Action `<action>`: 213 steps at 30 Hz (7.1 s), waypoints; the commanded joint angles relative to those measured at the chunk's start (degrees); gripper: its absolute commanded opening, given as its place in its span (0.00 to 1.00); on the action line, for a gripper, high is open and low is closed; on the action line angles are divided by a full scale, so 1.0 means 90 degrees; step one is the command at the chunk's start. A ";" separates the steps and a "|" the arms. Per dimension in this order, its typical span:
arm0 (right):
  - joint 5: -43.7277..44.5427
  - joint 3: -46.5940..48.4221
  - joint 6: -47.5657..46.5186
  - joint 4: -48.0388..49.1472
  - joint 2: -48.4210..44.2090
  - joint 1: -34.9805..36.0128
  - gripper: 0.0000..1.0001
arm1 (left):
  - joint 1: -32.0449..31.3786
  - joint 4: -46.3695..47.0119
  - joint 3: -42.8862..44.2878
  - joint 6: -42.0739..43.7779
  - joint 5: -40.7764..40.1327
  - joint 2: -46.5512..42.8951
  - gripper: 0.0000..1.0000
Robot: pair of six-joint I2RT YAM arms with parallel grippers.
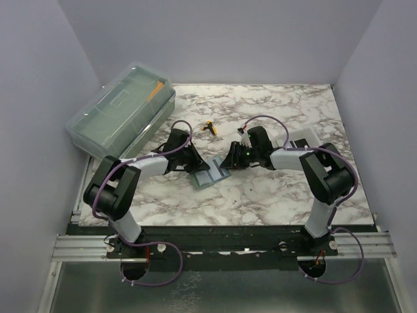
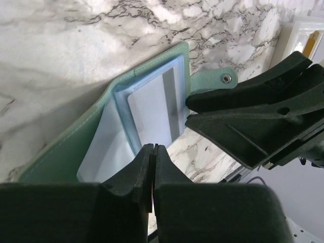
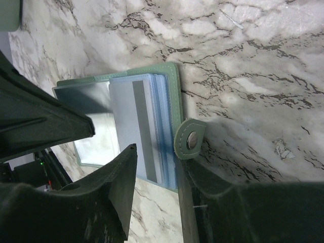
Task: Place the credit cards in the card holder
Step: Insert the credit card into the card holder, then pick up the credit card from the storage box.
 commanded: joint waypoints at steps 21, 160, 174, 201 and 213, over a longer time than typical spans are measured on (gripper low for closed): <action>-0.0152 -0.0151 -0.0109 -0.0291 -0.0369 0.0089 0.49 | 0.0039 0.0568 -0.0556 0.0086 -0.0030 0.0723 0.00; 0.0003 0.0912 0.0245 -0.0847 -0.0292 0.1371 0.35 | 0.0506 -0.0940 -0.1131 0.0027 -0.0261 -0.2637 0.42; 0.2580 0.1820 -0.1637 -0.4841 -0.2861 0.0301 0.61 | 0.0845 -0.2630 0.0739 0.0988 0.0194 -0.3564 0.93; 0.1808 0.1655 -0.3252 -0.5008 -0.1969 -0.2940 0.96 | 0.0396 -0.3020 0.1831 0.3001 0.1136 -0.1616 0.99; 0.1318 0.2035 -0.3364 -0.4686 -0.0744 -0.3298 0.95 | 0.0386 -0.2942 0.1577 0.3115 0.1070 -0.1718 0.99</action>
